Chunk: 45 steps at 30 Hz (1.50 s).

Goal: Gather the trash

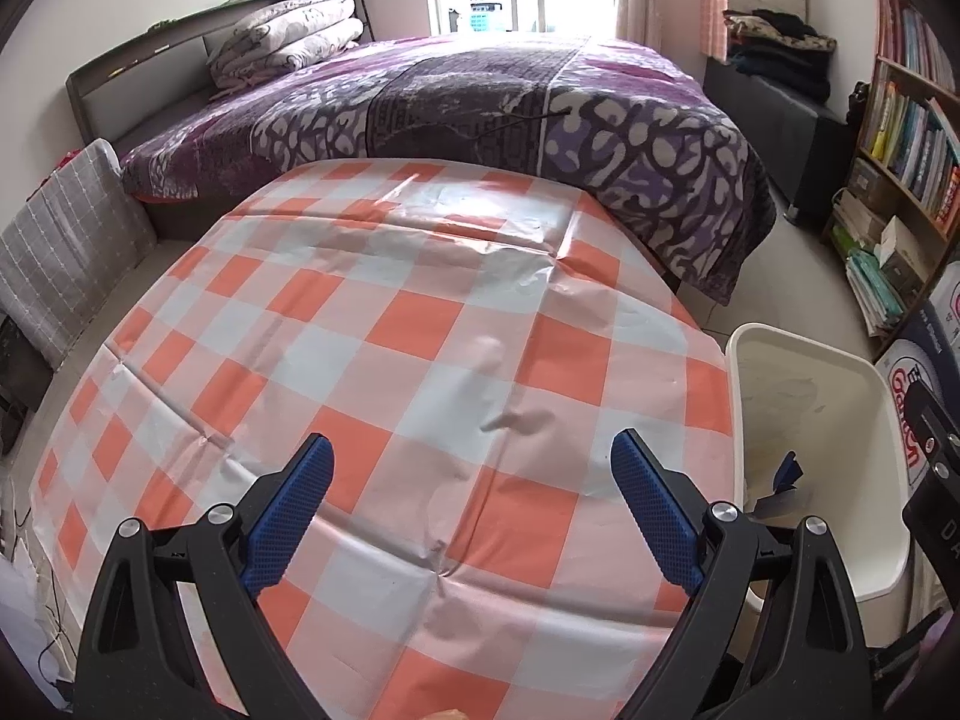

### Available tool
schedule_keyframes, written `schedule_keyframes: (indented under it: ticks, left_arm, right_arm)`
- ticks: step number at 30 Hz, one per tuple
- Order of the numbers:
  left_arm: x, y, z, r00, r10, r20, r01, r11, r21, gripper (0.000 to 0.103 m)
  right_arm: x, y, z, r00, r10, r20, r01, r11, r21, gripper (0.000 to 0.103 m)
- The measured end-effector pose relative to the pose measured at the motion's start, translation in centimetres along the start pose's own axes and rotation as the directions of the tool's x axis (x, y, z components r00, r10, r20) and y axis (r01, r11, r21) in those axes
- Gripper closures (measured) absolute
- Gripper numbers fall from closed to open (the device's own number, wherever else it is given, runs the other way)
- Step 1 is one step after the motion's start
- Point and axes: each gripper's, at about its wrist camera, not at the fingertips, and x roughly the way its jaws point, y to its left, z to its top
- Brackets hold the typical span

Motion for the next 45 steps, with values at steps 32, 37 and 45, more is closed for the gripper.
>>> schedule_keyframes:
  ticks: [32,37,45]
  left_arm:
    - [0.3,-2.0,0.2,0.999,-0.033,0.019,0.033,0.999,0.031,0.012]
    - [0.2,-2.1,0.2,0.999,-0.041,0.024,0.040,0.998,0.044,0.013]
    - [0.1,-2.1,0.1,0.999,-0.047,0.025,0.046,0.998,0.042,0.014]
  right_arm:
    - [0.8,-1.2,-0.4,0.999,0.002,-0.036,-0.001,0.999,0.038,0.007]
    - [0.9,-1.4,-0.2,0.999,0.002,-0.035,-0.001,0.999,0.035,0.007]
    - [0.9,-1.5,-0.2,0.999,0.003,-0.034,-0.001,0.999,0.034,0.007]
